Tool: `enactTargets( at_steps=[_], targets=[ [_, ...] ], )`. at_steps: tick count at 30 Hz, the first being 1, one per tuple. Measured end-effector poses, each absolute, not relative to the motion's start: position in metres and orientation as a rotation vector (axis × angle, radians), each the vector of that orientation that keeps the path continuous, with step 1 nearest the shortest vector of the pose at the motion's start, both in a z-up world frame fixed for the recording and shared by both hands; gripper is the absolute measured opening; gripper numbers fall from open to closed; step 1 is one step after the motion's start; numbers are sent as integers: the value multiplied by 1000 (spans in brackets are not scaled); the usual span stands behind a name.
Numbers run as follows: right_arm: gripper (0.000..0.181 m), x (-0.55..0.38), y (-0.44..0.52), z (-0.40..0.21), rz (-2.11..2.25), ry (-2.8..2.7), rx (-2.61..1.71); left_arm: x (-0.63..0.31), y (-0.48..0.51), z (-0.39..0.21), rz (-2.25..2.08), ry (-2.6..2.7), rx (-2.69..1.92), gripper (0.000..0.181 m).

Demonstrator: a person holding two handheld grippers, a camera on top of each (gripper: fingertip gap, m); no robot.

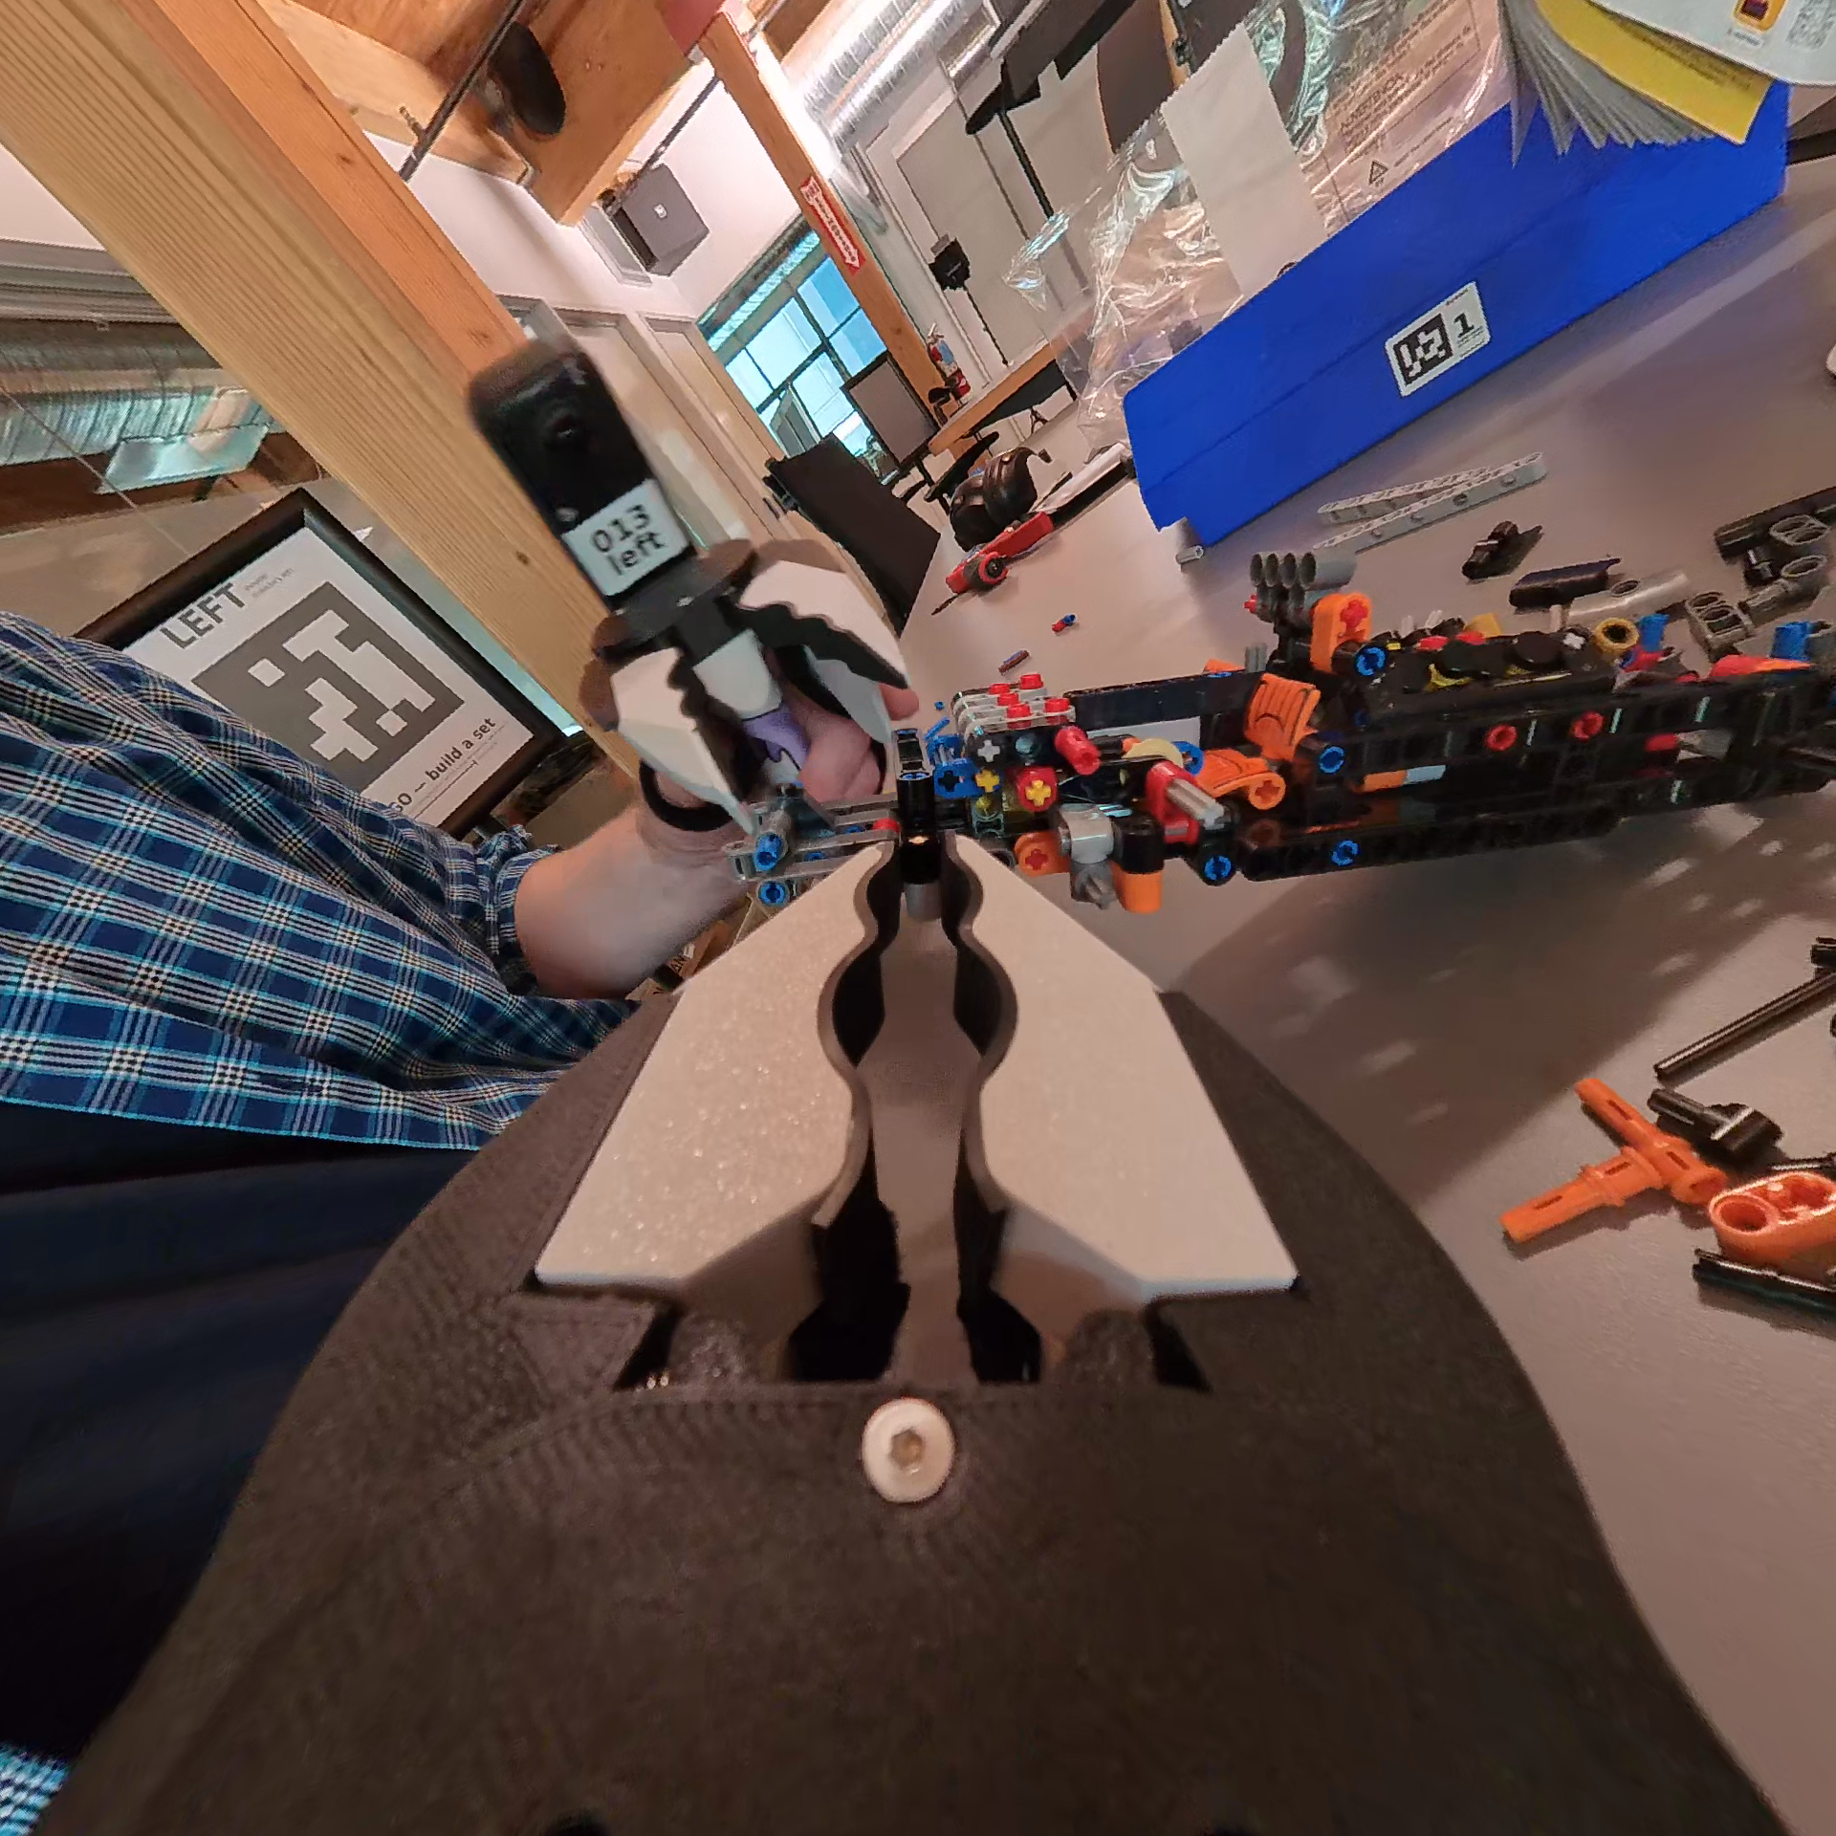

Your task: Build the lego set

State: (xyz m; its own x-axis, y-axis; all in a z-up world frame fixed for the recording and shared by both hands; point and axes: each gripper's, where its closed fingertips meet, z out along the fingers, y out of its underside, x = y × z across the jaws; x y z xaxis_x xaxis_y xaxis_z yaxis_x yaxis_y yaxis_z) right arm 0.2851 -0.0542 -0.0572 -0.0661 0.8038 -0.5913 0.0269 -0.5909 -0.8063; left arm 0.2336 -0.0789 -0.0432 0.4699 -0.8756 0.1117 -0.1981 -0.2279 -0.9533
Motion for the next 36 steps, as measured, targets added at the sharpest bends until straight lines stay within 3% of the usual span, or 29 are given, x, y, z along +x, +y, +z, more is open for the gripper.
enactTargets(
  at_steps=[7, 12, 36],
  targets=[
    [5, 284, -55, -58, 1707, -906, -1634, 256, -80, -49, -427, 1115, -1661, 59],
    [5, 283, -55, -59, 1697, -906, -1637, 260, -70, -68, -185, 1193, -1675, 46],
    [11, 287, -50, -62, 1683, -885, -1665, 256, -71, -76, -44, 1234, -1631, 37]
  ],
)
